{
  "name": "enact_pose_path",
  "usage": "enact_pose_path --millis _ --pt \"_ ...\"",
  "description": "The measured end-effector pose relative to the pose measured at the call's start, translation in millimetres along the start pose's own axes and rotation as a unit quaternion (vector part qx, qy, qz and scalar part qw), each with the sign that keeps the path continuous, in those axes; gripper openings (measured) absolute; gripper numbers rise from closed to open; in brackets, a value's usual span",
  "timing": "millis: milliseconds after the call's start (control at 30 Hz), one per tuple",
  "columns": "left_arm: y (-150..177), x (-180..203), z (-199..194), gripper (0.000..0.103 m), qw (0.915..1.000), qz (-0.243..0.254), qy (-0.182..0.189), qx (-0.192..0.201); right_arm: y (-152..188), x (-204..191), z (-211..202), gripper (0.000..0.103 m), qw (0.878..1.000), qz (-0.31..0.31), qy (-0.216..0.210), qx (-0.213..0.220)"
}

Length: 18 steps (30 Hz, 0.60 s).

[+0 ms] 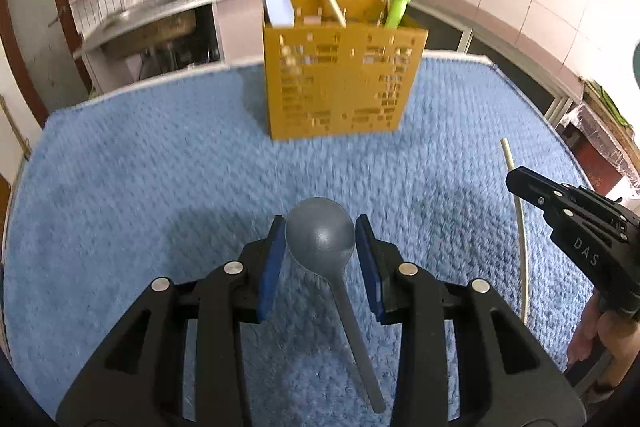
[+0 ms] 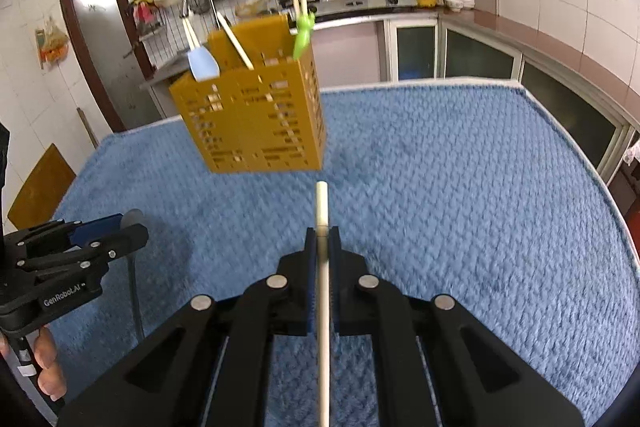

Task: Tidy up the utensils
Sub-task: 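Lift the grey ladle and chopstick and carry both toward the yellow holder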

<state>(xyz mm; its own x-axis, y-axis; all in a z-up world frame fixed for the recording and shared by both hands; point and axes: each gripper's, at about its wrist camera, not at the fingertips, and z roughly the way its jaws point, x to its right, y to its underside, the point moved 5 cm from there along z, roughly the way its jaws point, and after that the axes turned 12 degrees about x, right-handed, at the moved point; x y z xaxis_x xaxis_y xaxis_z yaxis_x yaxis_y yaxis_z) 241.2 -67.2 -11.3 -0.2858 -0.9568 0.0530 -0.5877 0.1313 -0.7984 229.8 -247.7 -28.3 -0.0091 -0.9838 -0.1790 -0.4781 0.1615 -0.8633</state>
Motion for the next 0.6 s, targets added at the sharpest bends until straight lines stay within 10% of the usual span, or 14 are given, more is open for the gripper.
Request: enact_pose_path --millis 600 --pt "-66.5 -8.1 -32.4 0.034 0.9941 0.030 0.003 0.105 -75.2 -17.9 -7.3 0.006 0.995 -0.012 -0.009 0.099"
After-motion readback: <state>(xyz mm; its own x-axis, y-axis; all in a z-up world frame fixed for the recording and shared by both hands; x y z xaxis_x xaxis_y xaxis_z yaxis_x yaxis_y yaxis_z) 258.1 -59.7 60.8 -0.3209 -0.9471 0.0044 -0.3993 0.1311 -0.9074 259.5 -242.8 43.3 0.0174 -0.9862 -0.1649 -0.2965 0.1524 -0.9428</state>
